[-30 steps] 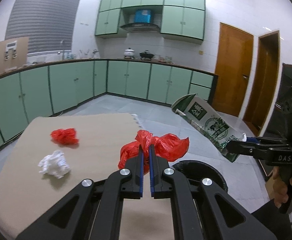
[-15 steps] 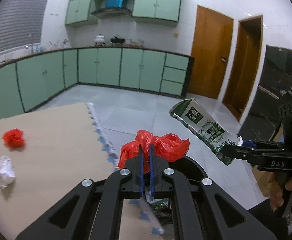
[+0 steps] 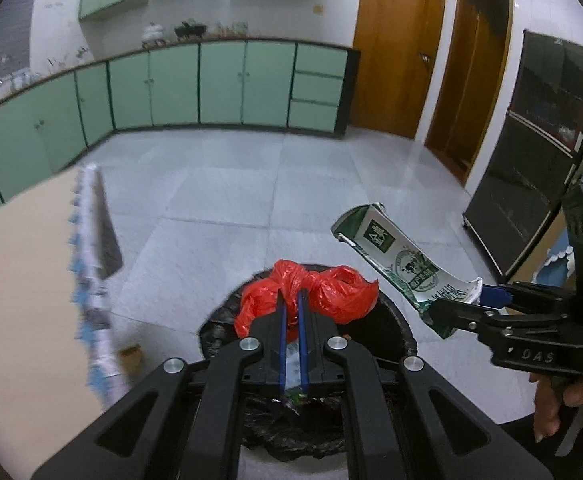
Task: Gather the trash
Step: 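Carry the red bag and green carton over the bin with both tools, then open both tools to drop the red bag and carton into the bin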
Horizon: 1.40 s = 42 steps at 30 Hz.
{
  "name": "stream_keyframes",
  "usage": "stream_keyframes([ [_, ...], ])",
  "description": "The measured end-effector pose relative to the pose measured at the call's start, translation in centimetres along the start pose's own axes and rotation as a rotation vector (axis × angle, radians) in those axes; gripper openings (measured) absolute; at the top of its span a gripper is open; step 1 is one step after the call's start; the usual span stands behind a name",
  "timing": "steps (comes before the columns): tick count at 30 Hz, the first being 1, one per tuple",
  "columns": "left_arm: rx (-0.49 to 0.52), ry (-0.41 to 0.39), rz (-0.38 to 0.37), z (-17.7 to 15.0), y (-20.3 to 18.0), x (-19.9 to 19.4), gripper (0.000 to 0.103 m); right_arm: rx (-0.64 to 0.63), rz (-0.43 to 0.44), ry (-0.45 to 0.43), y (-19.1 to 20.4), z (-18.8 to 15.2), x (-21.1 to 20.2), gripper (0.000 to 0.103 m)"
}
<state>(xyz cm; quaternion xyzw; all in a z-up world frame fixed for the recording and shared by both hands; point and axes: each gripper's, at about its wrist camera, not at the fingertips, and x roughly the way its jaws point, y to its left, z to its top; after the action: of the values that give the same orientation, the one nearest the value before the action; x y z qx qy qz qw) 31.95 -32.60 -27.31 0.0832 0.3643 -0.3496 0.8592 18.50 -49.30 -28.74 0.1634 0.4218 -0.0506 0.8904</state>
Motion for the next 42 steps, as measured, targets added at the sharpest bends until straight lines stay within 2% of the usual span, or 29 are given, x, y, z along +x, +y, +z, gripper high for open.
stream_keyframes([
  [6,0.021,0.115,-0.008,-0.3,-0.8,5.5,0.006,0.044,-0.039,0.095,-1.7,0.1,4.4,0.052],
  [7,0.015,0.145,-0.016,-0.4,-0.8,6.4,0.009,0.039,-0.054,0.101,-1.8,0.2,4.8,0.052],
  [8,0.010,0.168,-0.019,-0.4,-0.8,7.2,0.016,0.027,-0.074,0.103,-1.7,0.1,5.2,0.053],
  [9,0.009,0.167,-0.010,-0.4,-0.9,7.6,0.024,0.023,-0.079,0.106,-1.7,0.0,5.2,0.054],
  [10,0.011,0.160,-0.006,-0.3,-0.9,7.8,0.026,0.025,-0.074,0.105,-1.6,0.1,5.1,0.054],
  [15,0.004,0.144,-0.008,0.0,-1.1,7.5,0.028,0.033,-0.078,0.084,-1.8,-0.2,4.2,0.054],
  [20,-0.003,0.090,0.017,0.4,-0.4,4.7,0.028,0.023,-0.105,0.055,-1.3,0.2,2.6,0.055],
  [22,-0.002,0.060,0.029,0.7,-0.1,3.0,0.033,0.002,-0.125,0.029,-0.3,0.4,1.3,0.061],
  [29,-0.006,-0.033,0.093,1.1,1.1,-3.7,0.037,-0.033,-0.115,-0.057,3.5,1.0,-3.4,0.066],
  [33,-0.034,-0.090,0.129,1.2,2.1,-8.1,0.044,-0.066,-0.114,-0.112,6.3,1.3,-6.5,0.073],
  [42,-0.076,-0.166,0.241,-1.1,5.9,-17.3,0.050,-0.183,-0.067,-0.174,13.9,1.4,-10.8,0.079],
])
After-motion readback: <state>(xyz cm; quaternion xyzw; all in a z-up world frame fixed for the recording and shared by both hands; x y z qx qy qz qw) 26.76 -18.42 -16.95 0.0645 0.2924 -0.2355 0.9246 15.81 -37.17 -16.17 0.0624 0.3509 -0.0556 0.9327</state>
